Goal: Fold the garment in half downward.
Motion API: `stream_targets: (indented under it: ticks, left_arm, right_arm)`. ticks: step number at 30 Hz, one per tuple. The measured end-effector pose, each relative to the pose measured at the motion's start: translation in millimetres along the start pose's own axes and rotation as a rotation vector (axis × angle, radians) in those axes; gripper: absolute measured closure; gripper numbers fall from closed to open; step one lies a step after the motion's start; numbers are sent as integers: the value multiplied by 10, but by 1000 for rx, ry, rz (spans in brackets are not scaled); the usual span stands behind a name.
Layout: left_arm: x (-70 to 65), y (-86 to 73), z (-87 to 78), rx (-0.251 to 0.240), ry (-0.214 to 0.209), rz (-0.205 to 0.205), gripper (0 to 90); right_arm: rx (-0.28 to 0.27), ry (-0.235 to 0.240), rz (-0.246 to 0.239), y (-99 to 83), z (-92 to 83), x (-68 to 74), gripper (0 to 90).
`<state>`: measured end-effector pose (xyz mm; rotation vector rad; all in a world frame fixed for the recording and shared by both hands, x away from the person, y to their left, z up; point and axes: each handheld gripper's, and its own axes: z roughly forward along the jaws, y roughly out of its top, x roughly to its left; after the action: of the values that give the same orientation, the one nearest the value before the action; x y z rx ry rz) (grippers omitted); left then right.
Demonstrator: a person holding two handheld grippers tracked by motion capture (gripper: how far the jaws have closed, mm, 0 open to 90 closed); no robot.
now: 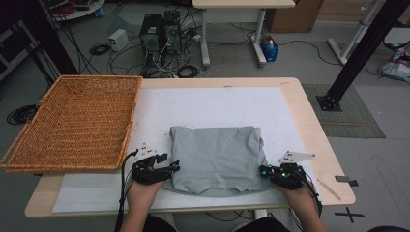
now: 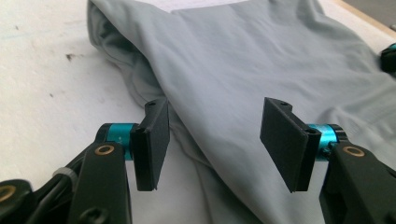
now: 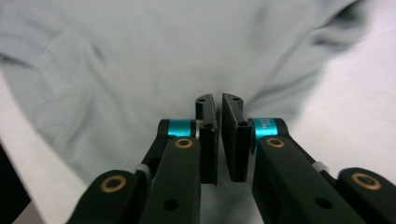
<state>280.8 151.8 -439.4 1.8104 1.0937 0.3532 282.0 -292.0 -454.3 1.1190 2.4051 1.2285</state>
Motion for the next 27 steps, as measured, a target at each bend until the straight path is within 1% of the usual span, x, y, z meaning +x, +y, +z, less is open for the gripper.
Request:
stream_targets:
  ticks: [2, 4, 5, 7, 8, 11, 12, 13, 14, 15, 17, 18, 19, 20, 21, 22, 23, 24, 25, 26, 27]
  left_arm:
    - [48, 60, 49, -2, 4, 3, 422]
    - [106, 138, 110, -14, 8, 3, 419]
    - [139, 183, 147, -18, 9, 1, 419]
    - [207, 274, 226, -22, 9, -4, 414]
    - [240, 320, 265, -22, 15, -4, 407]
    - [340, 450, 385, -20, 18, -1, 396]
    - [375, 496, 434, -22, 24, 2, 394]
    - [398, 520, 460, -28, 26, -2, 392]
    - [427, 553, 497, -33, 28, -12, 390]
    - [457, 592, 534, -30, 32, -11, 389]
    - [517, 661, 608, -34, 40, -16, 384]
    - [553, 690, 650, -31, 42, -22, 382]
    - [589, 708, 697, -27, 43, -25, 380]
    - [626, 717, 746, -15, 47, -28, 379]
    - [656, 713, 795, -1, 56, -37, 380]
    - [685, 702, 841, 17, 71, -46, 382]
    - [709, 686, 880, 34, 79, -56, 387]
    - [727, 670, 904, 52, 87, -57, 448]
    - [737, 657, 924, 60, 94, -57, 501]
    - [742, 648, 935, 67, 101, -56, 533]
    - [739, 641, 945, 68, 97, -58, 536]
  right_arm:
    - [-14, -9, 17, 21, -50, -81, 852]
    - [-35, -24, 25, 76, -87, -183, 788]
    - [-52, -34, 23, 131, -93, -242, 753]
    - [-70, -54, 41, 288, -63, -366, 703]
    - [-77, -63, 50, 378, -21, -430, 667]
    - [-108, -94, 73, 613, 148, -610, 616]
    - [-104, -116, 81, 675, 210, -666, 611]
    - [-94, -118, 94, 738, 285, -739, 610]
    - [-97, -122, 102, 768, 328, -779, 610]
    - [-95, -138, 108, 798, 378, -834, 610]
    - [-90, -124, 127, 827, 487, -936, 607]
    - [-77, -126, 138, 829, 550, -976, 605]
    - [-59, -100, 152, 822, 615, -1013, 608]
    - [-30, -74, 161, 812, 676, -1031, 655]
    - [-6, -54, 149, 803, 717, -1030, 726]
    - [-10, -32, 149, 801, 730, -1020, 801]
    - [-13, -36, 138, 813, 724, -1000, 834]
    - [-7, -55, 111, 831, 708, -989, 846]
    - [-3, -70, 96, 845, 684, -992, 851]
    - [-4, -85, 97, 851, 650, -1011, 853]
    - [-12, -100, 107, 848, 609, -1043, 854]
